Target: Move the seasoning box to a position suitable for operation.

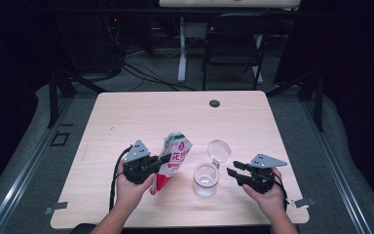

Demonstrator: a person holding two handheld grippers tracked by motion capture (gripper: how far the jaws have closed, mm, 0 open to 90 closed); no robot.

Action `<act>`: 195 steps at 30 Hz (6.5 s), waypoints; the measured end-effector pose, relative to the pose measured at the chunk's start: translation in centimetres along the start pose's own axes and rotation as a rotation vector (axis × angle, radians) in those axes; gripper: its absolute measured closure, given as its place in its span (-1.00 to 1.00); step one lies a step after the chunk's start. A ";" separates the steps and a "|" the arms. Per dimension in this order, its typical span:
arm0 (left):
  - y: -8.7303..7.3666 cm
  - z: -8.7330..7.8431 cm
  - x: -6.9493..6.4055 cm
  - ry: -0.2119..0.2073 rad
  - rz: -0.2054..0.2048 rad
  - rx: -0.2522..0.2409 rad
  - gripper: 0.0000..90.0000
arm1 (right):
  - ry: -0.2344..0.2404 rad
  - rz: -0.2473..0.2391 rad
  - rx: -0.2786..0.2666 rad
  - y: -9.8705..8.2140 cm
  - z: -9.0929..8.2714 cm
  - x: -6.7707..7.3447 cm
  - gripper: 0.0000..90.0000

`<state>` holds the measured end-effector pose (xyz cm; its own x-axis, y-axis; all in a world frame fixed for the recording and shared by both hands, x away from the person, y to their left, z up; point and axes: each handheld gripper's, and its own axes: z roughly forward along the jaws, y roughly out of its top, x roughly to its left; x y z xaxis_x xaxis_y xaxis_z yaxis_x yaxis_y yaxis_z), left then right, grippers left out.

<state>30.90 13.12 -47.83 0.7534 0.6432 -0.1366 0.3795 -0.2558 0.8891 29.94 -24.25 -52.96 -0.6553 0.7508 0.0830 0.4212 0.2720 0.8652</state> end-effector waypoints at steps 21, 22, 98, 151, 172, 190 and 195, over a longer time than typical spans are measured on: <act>-0.5 0.4 -0.3 -0.039 -0.006 0.026 1.00 | 0.093 -0.015 -0.062 2.3 -2.5 1.8 0.68; -0.5 0.5 -0.3 -0.040 -0.005 0.028 1.00 | 0.096 -0.016 -0.067 2.3 -2.6 1.9 0.71; -4.4 0.1 -1.5 -0.032 -0.019 0.109 0.88 | 0.228 -0.173 0.029 7.1 6.2 8.9 0.47; -6.8 1.9 -1.7 0.106 -0.050 0.178 -0.21 | 0.255 -0.174 0.015 7.7 6.4 10.1 1.00; -8.5 3.5 -0.4 0.140 -0.101 0.206 -0.54 | 0.267 -0.157 0.014 7.4 6.3 9.8 1.00; -9.7 5.1 -0.5 0.153 -0.094 0.277 -0.52 | 0.267 -0.158 0.015 7.2 6.3 9.7 1.00; -9.7 5.2 -0.5 0.161 -0.076 0.281 -0.51 | 0.268 -0.151 0.010 7.2 6.3 9.7 1.00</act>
<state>29.61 11.54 -58.68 0.6315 0.7679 -0.1073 0.5813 -0.3773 0.7209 30.55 -11.26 -49.03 -0.8523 0.5166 0.0824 0.3118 0.3751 0.8730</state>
